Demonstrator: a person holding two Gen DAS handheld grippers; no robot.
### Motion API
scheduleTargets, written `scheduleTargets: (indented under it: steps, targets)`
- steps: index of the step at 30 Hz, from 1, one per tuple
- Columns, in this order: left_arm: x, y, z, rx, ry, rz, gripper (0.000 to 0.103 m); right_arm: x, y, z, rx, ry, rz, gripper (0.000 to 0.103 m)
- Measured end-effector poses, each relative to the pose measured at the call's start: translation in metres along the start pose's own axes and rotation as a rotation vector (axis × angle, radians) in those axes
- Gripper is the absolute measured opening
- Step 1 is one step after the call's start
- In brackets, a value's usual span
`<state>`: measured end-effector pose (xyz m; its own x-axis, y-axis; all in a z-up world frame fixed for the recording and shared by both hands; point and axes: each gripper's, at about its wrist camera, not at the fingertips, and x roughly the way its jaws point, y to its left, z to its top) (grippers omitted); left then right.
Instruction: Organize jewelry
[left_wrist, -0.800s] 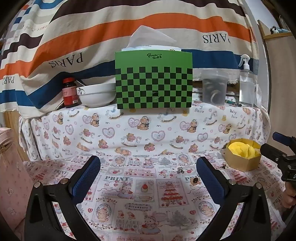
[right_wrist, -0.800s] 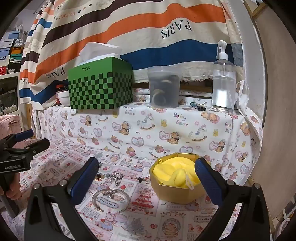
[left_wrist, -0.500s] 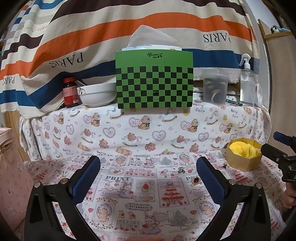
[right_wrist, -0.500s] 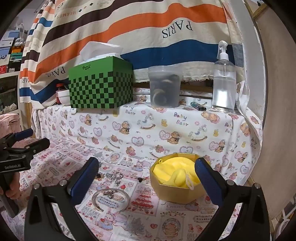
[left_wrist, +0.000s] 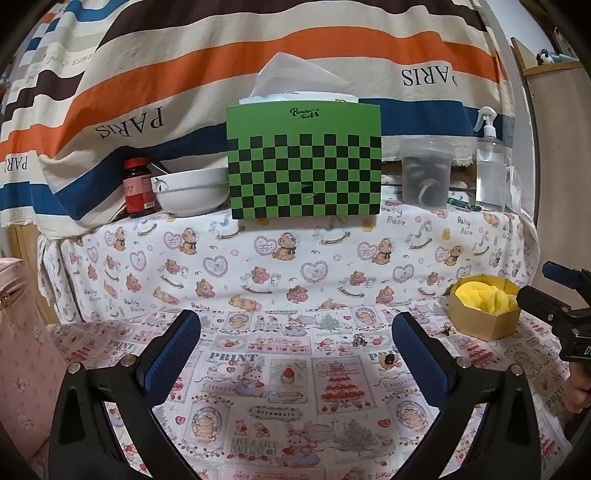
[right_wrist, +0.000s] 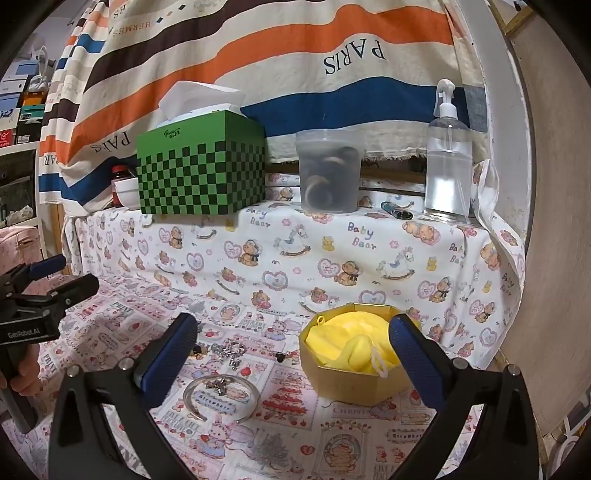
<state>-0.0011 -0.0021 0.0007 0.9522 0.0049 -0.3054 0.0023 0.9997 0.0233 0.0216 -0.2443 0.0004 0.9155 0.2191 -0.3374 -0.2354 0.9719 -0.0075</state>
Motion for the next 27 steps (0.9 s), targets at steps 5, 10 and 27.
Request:
scheduleTargets:
  steps: [5,10,27]
  targets:
    - [-0.0003,-0.0003,-0.0003,0.002,0.000,0.001,0.103,-0.0009,-0.0002,-0.0002,0.002,0.001,0.000,0.103]
    - [-0.0007,0.0000,-0.0007,-0.010,-0.001,0.001,0.103,0.0015,0.0006,0.0002,0.000,0.004,0.000,0.103]
    - [-0.0025,-0.0014,0.0006,0.007,-0.009,-0.009,0.103,-0.0009,-0.0007,-0.0005,0.001,0.005,0.000,0.103]
